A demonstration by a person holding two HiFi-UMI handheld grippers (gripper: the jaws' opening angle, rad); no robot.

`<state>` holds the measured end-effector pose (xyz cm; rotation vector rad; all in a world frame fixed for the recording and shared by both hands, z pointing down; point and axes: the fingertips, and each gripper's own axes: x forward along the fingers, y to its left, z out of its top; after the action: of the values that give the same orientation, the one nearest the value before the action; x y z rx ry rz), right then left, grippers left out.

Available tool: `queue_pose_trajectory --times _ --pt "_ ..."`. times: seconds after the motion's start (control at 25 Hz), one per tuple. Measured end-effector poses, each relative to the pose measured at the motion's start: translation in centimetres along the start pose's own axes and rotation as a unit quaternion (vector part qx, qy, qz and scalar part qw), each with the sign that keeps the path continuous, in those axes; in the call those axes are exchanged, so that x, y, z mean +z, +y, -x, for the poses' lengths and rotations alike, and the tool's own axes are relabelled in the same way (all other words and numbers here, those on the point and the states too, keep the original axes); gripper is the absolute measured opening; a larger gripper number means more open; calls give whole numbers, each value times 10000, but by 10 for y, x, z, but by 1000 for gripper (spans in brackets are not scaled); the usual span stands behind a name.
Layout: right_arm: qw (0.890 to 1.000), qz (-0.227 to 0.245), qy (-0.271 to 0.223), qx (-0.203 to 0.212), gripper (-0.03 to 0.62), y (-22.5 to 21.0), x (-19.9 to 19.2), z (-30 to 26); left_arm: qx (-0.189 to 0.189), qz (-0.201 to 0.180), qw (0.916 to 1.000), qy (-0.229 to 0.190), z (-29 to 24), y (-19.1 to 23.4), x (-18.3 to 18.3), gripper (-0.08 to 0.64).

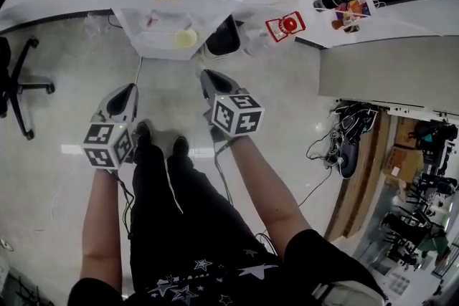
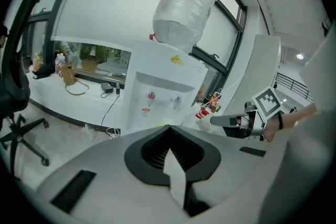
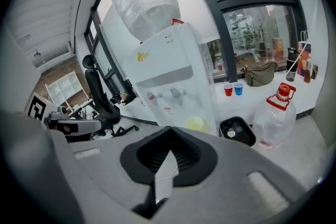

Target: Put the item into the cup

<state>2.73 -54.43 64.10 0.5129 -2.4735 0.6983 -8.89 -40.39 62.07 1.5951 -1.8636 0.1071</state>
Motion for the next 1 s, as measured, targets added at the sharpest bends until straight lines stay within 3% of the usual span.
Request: queue_pose_trajectory --times 0.52,1.0 --pt "9994 -105 -21 -328 2 -22 0 -83 -38 105 9999 89 -55 76 -5 5" --pt "9982 -149 -65 -572 2 -48 7 -143 -110 245 9995 142 -88 111 -6 5"
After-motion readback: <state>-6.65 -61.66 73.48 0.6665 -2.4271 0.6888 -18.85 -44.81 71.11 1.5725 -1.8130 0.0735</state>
